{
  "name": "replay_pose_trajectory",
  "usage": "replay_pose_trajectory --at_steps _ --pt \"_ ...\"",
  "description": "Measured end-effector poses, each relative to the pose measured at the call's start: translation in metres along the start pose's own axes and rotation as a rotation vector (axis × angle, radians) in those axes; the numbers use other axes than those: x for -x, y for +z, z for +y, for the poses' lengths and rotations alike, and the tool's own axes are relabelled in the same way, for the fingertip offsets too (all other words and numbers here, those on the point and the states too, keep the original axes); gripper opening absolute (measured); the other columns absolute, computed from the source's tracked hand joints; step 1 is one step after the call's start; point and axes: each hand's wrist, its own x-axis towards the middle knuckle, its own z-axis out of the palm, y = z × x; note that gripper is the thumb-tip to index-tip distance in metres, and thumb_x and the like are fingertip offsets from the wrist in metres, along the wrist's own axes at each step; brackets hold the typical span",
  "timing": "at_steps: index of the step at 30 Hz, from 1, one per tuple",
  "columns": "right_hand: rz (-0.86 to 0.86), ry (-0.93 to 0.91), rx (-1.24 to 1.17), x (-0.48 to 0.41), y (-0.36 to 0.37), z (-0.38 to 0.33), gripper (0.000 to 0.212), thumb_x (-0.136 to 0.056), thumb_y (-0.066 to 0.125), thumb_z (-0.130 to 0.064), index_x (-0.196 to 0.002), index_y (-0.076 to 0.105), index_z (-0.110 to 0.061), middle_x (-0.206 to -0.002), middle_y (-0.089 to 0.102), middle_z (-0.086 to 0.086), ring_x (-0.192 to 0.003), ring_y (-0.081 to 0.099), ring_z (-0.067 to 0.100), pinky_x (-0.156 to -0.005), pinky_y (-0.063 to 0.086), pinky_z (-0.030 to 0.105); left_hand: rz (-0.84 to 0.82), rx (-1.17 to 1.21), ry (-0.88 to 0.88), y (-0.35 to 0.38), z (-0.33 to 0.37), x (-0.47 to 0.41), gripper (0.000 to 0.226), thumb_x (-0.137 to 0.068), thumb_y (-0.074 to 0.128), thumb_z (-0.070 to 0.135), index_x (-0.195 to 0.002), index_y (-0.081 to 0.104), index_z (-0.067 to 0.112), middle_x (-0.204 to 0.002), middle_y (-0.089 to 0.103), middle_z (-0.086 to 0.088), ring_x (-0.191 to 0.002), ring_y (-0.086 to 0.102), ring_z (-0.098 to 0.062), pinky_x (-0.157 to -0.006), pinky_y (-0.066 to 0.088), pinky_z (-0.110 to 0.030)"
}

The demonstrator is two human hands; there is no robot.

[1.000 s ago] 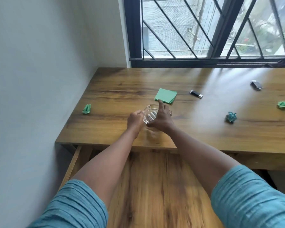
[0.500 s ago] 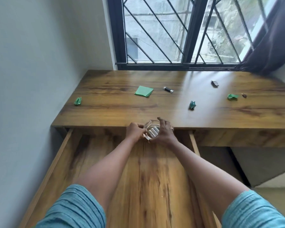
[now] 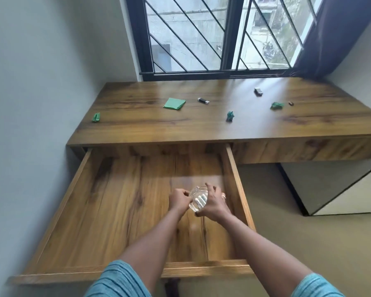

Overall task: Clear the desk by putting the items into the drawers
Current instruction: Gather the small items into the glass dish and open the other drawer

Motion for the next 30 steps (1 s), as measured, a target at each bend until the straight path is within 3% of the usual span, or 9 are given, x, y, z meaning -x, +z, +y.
replay_pose_trajectory --at_steps 4,7,15,20,23,30 --pt "-0.042 0.011 0.016 0.020 0.014 0.017 0.116 -0.062 0.084 -0.031 -0.150 0.009 -0.023 -0.147 0.019 0.009 -0.128 0.037 0.030 -0.103 0.041 0.037 -0.032 -0.025 -0.033 0.014 -0.025 0.013 0.017 -0.075 0.071 0.001 -0.092 0.074 0.002 -0.092 0.074 -0.015 -0.083 0.071 -0.029 -0.078 0.059 -0.038" --pt "-0.048 0.026 0.028 0.029 0.020 0.028 0.116 -0.062 0.083 -0.031 -0.150 0.008 -0.022 -0.146 0.019 0.009 -0.129 0.037 0.030 -0.104 0.040 0.036 -0.042 -0.078 -0.037 0.022 -0.037 0.018 0.018 -0.074 0.072 0.003 -0.091 0.075 0.006 -0.093 0.075 -0.013 -0.086 0.071 -0.027 -0.078 0.059 -0.039" --pt "-0.071 0.053 0.038 0.040 0.028 0.036 0.121 -0.062 0.085 -0.031 -0.151 0.003 -0.021 -0.150 0.011 0.009 -0.136 0.028 0.031 -0.110 0.034 0.037 -0.040 -0.150 -0.007 0.030 -0.046 0.030 0.023 -0.083 0.067 0.002 -0.106 0.071 0.003 -0.105 0.072 -0.012 -0.094 0.068 -0.021 -0.080 0.054 -0.024" --pt "-0.085 0.060 0.040 0.047 0.039 0.040 0.121 -0.063 0.085 -0.031 -0.150 0.002 -0.020 -0.149 0.012 0.007 -0.136 0.028 0.029 -0.109 0.035 0.039 -0.026 -0.180 -0.024 0.033 -0.057 0.037 0.024 -0.084 0.067 0.005 -0.108 0.070 0.005 -0.106 0.072 -0.011 -0.093 0.069 -0.023 -0.084 0.056 -0.031" --pt "-0.079 0.057 0.045 0.047 0.041 0.040 0.121 -0.063 0.085 -0.030 -0.150 0.003 -0.017 -0.150 0.011 0.005 -0.137 0.027 0.028 -0.110 0.035 0.039 -0.009 -0.183 -0.021 0.034 -0.061 0.039 0.026 -0.086 0.064 0.005 -0.111 0.068 0.006 -0.110 0.070 -0.010 -0.099 0.067 -0.022 -0.087 0.053 -0.029" --pt "-0.186 0.091 0.128 0.044 0.038 0.034 0.128 -0.064 0.083 -0.041 -0.150 -0.006 -0.007 -0.156 -0.002 0.009 -0.144 0.011 0.034 -0.117 0.023 0.045 0.009 -0.193 0.008 0.030 -0.054 0.043 0.026 -0.092 0.055 0.012 -0.115 0.066 0.006 -0.112 0.069 -0.008 -0.100 0.064 -0.018 -0.079 0.049 -0.021"
